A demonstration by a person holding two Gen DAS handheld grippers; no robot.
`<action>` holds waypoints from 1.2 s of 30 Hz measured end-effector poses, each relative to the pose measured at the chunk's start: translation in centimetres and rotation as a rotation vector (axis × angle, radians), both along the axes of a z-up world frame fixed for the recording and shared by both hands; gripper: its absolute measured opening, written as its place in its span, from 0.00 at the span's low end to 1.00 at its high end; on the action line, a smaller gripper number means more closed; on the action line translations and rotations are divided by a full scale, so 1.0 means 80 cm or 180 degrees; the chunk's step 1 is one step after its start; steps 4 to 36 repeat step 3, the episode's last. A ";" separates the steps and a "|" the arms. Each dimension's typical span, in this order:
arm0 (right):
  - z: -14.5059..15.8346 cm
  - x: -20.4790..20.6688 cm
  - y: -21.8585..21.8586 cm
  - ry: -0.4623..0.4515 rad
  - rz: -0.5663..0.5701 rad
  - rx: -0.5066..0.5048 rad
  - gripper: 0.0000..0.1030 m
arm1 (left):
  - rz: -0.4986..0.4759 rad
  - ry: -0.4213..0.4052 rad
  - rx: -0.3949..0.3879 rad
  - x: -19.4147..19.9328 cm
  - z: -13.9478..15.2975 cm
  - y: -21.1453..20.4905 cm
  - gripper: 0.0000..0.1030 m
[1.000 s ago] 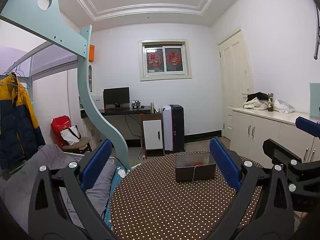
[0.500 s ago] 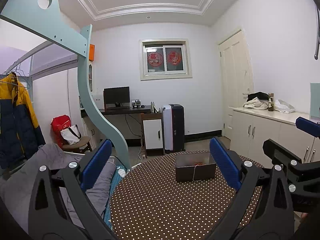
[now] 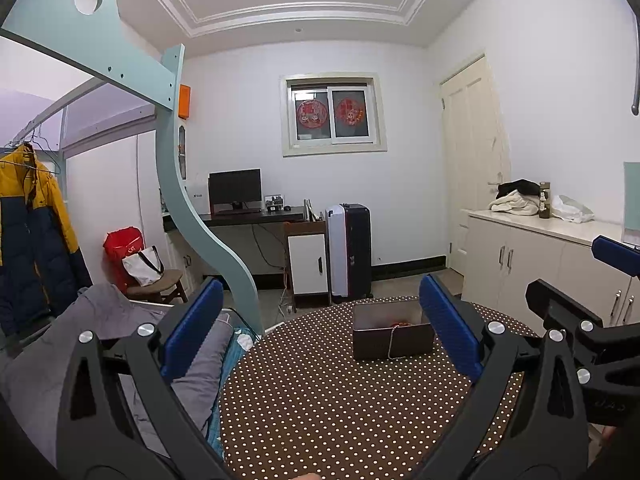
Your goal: Organize jewelry
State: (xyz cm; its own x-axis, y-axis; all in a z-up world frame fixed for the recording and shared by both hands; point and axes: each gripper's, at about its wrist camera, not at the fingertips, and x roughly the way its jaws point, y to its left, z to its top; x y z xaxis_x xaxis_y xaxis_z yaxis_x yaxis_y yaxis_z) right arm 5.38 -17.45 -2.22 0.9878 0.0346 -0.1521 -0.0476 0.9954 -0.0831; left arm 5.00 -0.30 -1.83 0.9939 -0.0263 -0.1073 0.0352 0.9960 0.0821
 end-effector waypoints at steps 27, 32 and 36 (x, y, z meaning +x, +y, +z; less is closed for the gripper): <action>-0.004 0.007 -0.002 0.0049 -0.0014 0.0006 0.92 | 0.0008 0.0062 0.0028 0.008 -0.005 -0.005 0.94; -0.004 0.007 -0.002 0.0049 -0.0014 0.0006 0.92 | 0.0008 0.0062 0.0028 0.008 -0.005 -0.005 0.94; -0.004 0.007 -0.002 0.0049 -0.0014 0.0006 0.92 | 0.0008 0.0062 0.0028 0.008 -0.005 -0.005 0.94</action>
